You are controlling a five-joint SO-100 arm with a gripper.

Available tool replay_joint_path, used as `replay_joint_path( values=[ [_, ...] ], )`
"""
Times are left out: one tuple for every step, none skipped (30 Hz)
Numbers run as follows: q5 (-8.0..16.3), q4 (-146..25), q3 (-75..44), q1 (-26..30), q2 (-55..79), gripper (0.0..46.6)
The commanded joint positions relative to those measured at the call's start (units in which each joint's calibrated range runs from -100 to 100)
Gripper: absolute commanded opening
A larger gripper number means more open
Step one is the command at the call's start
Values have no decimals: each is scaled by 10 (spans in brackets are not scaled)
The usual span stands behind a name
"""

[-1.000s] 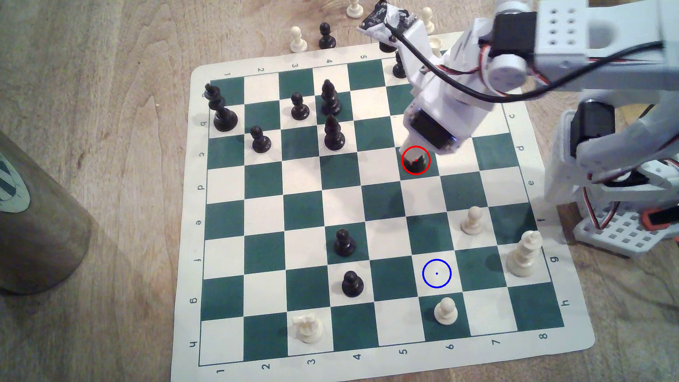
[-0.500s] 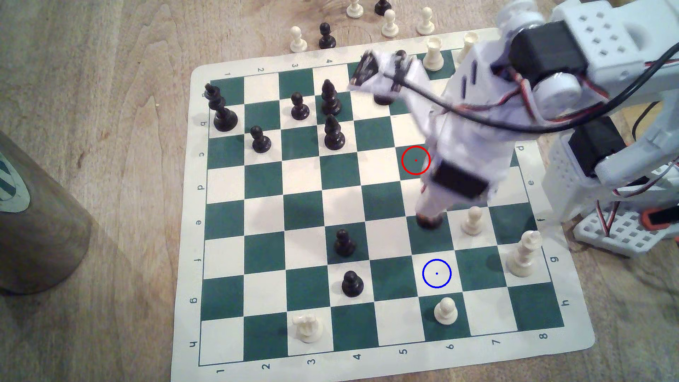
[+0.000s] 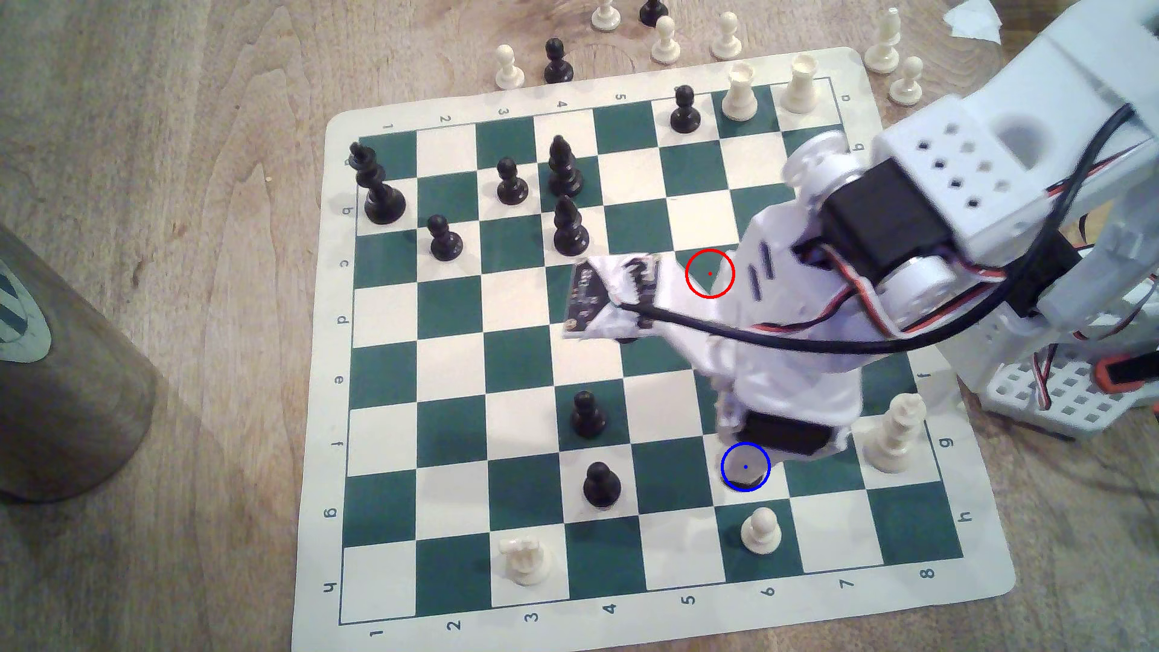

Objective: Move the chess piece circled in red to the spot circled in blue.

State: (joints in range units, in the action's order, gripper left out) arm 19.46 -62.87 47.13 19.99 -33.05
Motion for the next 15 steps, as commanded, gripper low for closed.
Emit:
replay_joint_path(
  values=[
    [-2, 26, 0, 3, 8, 3],
    [-2, 26, 0, 4, 9, 3],
    [-3, 26, 0, 4, 9, 3],
    [-3, 24, 0, 3, 9, 3],
    [-4, 21, 0, 3, 9, 3],
    [-4, 19, 2, 3, 9, 3],
    [-6, 18, 7, 3, 9, 3],
    [-6, 17, 11, 3, 9, 3],
    [-7, 17, 15, 3, 9, 3],
    [-8, 16, 18, 3, 9, 3],
    [-9, 16, 22, 4, 9, 3],
    [-12, 12, 26, 4, 9, 3],
    [-13, 10, 28, 4, 9, 3],
    [-14, 6, 29, 3, 8, 3],
    [-15, 5, 31, 3, 7, 3]
  ],
)
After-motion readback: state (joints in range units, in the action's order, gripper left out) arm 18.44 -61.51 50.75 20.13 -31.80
